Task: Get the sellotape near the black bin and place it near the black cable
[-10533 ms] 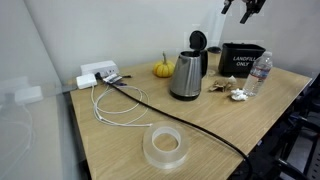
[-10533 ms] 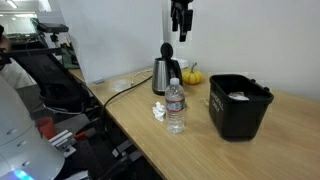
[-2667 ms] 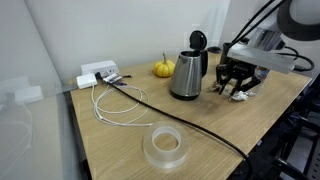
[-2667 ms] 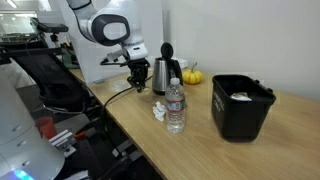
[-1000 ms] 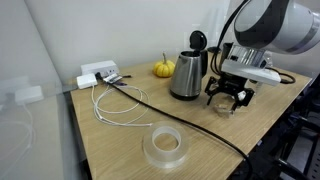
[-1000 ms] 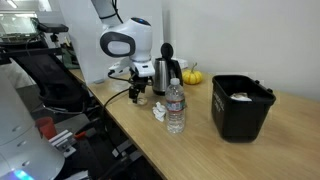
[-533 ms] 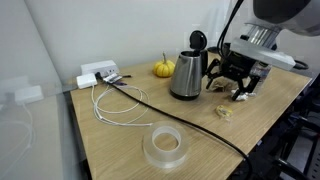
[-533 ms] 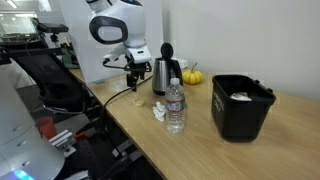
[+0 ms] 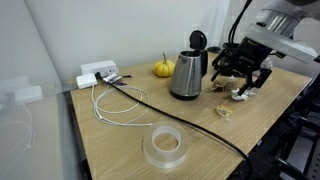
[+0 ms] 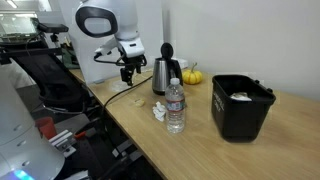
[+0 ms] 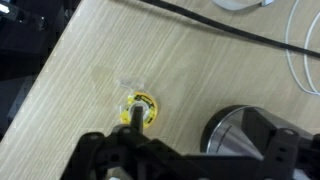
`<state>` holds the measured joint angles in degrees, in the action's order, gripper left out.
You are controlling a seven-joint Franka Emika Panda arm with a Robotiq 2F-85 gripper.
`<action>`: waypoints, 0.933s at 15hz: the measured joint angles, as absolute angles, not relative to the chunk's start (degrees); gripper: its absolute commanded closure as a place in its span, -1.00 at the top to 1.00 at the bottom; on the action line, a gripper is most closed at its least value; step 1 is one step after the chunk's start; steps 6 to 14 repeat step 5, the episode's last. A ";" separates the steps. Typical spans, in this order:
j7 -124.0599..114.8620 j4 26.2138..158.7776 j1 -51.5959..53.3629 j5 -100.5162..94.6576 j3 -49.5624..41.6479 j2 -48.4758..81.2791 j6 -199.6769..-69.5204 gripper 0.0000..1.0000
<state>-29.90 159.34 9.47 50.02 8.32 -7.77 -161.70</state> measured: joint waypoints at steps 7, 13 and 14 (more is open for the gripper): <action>-28.43 159.21 10.18 52.63 8.30 -9.21 -161.50 1.00; -28.43 159.21 10.18 52.63 8.30 -9.21 -161.50 1.00; -28.43 159.21 10.18 52.63 8.30 -9.21 -161.50 1.00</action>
